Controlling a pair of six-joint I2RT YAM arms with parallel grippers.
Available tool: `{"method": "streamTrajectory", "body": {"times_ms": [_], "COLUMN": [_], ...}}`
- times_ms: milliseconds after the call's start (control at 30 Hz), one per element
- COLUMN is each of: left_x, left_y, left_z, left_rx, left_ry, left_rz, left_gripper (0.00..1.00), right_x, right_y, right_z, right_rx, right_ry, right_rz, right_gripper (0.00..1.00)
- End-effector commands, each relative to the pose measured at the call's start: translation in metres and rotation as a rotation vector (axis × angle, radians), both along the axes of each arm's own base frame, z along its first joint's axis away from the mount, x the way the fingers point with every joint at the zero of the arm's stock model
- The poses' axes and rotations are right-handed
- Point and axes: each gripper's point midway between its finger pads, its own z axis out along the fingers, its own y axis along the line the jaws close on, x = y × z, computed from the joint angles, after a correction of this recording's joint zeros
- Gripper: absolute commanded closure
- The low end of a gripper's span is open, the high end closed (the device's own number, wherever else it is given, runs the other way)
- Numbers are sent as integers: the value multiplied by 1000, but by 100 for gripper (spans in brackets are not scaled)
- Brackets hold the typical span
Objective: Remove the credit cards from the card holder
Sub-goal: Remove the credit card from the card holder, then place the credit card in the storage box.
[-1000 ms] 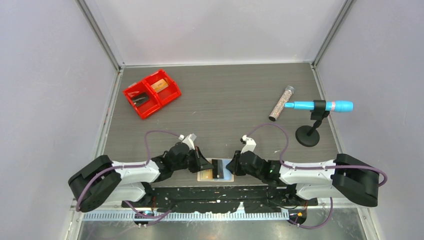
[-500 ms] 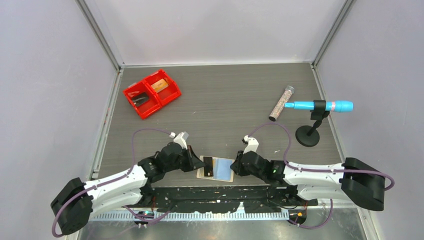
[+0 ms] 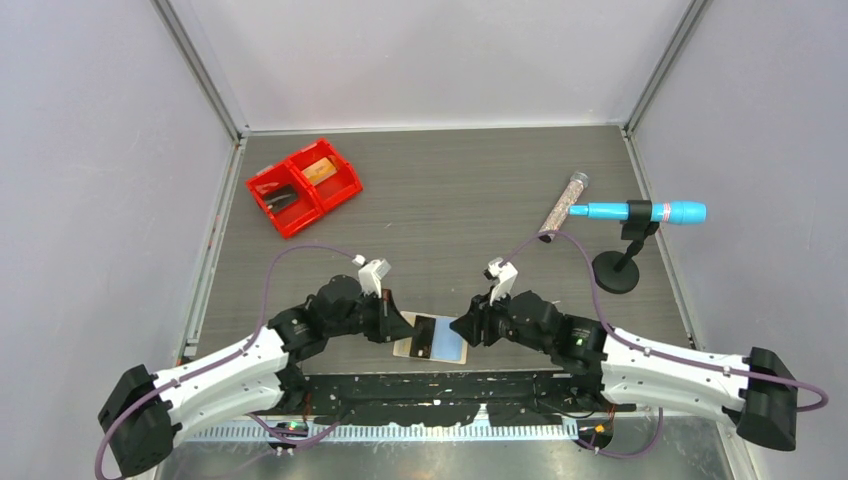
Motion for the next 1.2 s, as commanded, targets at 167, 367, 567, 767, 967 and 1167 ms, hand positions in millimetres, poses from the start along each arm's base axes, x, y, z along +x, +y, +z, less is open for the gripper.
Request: {"method": "streamTrajectory", "body": {"times_ms": [167, 367, 567, 767, 967, 1167], "left_x": [-34, -40, -43, -39, -28, -5], "left_y": [-32, -40, -42, -41, -39, -29], "left_z": [47, 55, 58, 58, 56, 72], "left_rx": [-224, -300, -317, -307, -250, -281], "left_ry": [-36, -29, -26, -38, -38, -116], "left_rz": [-304, -355, -377, -355, -290, -134], "left_gripper": [100, 100, 100, 100, 77, 44], "right_x": [-24, -36, -42, -44, -44, -33], "right_y": [4, 11, 22, 26, 26, 29], "right_z": [56, 56, 54, 63, 73, 82], "right_rx": [57, 37, 54, 97, 153, 247], "right_ry": [-148, -124, -99, -103, -84, -25], "right_rz": [275, 372, 429, 441, 418, 324], "right_gripper": [35, 26, 39, 75, 95, 95]}}
